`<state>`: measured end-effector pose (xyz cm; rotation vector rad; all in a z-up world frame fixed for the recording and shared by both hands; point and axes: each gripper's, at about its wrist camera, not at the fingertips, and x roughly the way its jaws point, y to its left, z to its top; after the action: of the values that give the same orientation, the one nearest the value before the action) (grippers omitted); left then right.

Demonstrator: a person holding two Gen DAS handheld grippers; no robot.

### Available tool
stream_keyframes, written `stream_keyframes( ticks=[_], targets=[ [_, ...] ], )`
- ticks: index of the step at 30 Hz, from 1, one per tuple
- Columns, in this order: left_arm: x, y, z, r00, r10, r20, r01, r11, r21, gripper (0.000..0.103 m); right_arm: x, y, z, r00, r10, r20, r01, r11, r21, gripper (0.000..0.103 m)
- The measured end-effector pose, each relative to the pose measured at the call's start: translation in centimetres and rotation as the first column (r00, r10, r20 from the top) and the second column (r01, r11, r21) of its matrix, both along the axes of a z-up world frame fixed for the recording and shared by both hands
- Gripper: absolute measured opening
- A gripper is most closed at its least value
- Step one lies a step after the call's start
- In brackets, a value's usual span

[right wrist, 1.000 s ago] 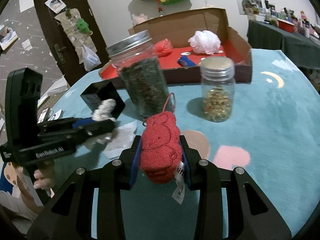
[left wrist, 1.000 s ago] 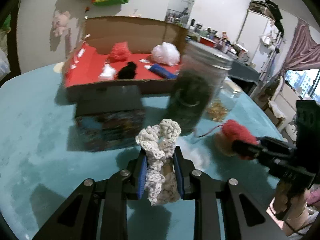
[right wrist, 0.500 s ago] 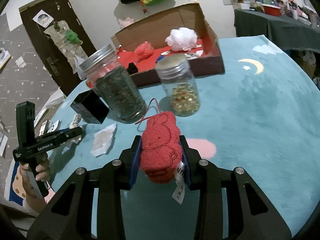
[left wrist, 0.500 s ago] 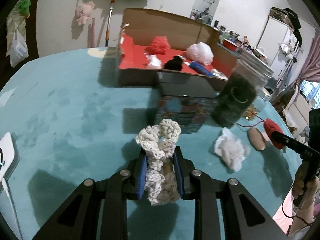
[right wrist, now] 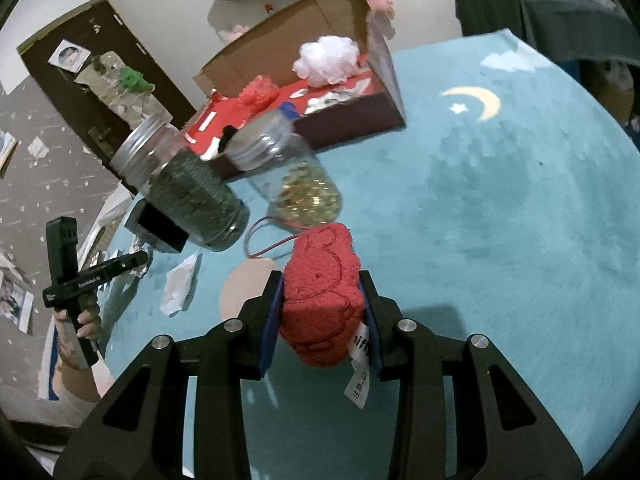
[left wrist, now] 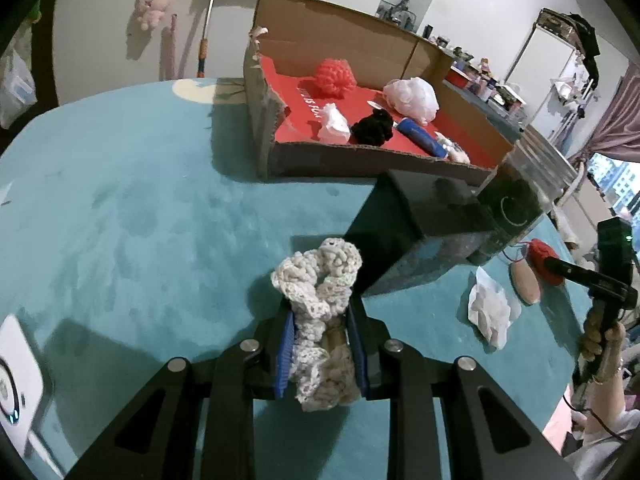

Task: Organize soft objects
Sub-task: 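Lift the crochet scrunchie and red knitted toy and carry them toward the box, then carry the crochet scrunchie and red knitted toy over the red box with both tools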

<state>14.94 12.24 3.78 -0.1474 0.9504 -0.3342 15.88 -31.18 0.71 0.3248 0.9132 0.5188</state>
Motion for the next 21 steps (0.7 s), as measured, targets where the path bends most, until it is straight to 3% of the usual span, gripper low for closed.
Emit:
stream_keyframes(
  ticks=[10,21],
  targets=[
    [2.3,0.5,0.6,0.999,-0.044,0.002,0.044,0.997,0.063,0.026,1.4,-0.8,2.0,0.999,0.004,0.047,0.001,0.995,-0.099,0.034],
    [4.5,0.3,2.9,0.993,-0.119,0.020,0.115,0.984,0.137,0.026,4.3,0.9,4.2,0.992,0.093,0.083,-0.067,0.961,-0.270,0.034]
  ],
)
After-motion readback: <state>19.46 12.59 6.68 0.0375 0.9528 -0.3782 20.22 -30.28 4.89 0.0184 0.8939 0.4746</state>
